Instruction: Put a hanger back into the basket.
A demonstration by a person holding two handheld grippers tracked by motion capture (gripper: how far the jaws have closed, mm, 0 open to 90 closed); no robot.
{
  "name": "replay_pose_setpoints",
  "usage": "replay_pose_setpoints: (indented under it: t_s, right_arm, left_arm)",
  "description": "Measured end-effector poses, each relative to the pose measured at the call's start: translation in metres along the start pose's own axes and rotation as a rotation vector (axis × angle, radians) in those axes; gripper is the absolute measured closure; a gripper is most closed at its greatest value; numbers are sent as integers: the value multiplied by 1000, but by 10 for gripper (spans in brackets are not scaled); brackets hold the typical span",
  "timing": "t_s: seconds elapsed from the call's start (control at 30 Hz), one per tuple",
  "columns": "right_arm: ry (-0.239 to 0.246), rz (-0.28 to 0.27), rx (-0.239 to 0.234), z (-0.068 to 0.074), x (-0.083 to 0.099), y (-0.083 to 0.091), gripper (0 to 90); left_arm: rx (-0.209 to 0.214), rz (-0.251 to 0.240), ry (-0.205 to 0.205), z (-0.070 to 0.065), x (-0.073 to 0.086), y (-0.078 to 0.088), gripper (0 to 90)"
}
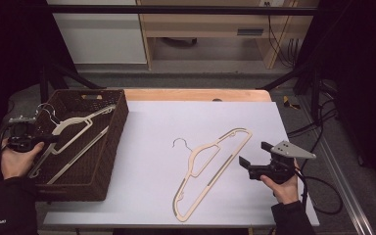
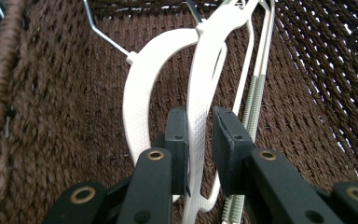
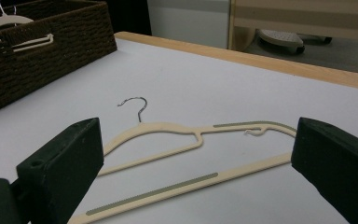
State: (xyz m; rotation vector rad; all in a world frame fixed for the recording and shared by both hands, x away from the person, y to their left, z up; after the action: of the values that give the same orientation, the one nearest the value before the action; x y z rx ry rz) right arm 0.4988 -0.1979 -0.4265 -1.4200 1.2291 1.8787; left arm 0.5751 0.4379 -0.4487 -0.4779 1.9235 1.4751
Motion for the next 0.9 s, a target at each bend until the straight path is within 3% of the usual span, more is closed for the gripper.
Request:
replay_pose_setpoints:
  t_s: [0.13, 0.2, 0.43, 0.57, 0.7, 0.9]
  right_arm:
    - [0, 3, 0, 1, 0, -1, 27]
    - [1, 3, -1, 1, 0, -1, 27]
    - [-1, 1, -1, 1, 0, 0, 27]
    - [4, 0, -4, 1, 0, 0, 27]
    - [1, -6, -3, 1, -1, 1, 27]
    - [0, -6, 0, 2, -2, 1, 27]
  left_arm:
    - [-52, 69, 16, 8, 7, -4, 728]
    - [-59, 84, 32, 10, 8, -5, 698]
    - [-74, 85, 70, 14, 10, -4, 647]
    - [-66, 29, 76, 12, 4, 5, 574]
    - [-34, -84, 61, 1, -9, 20, 522]
    - [29, -229, -29, -34, -28, 45, 401]
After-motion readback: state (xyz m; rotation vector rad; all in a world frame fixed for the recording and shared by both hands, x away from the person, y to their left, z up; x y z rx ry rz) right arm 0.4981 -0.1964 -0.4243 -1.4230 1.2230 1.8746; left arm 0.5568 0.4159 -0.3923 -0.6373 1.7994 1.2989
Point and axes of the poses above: each handheld gripper's, and its own axes: y roughly backward along the jaws, x roughly out of its underside, z roughly to its left, the point moved 9 cm from there along -y, roughly forward along the jaws, and after that the axes turned 4 degrees about x, right-handed, at the moved point
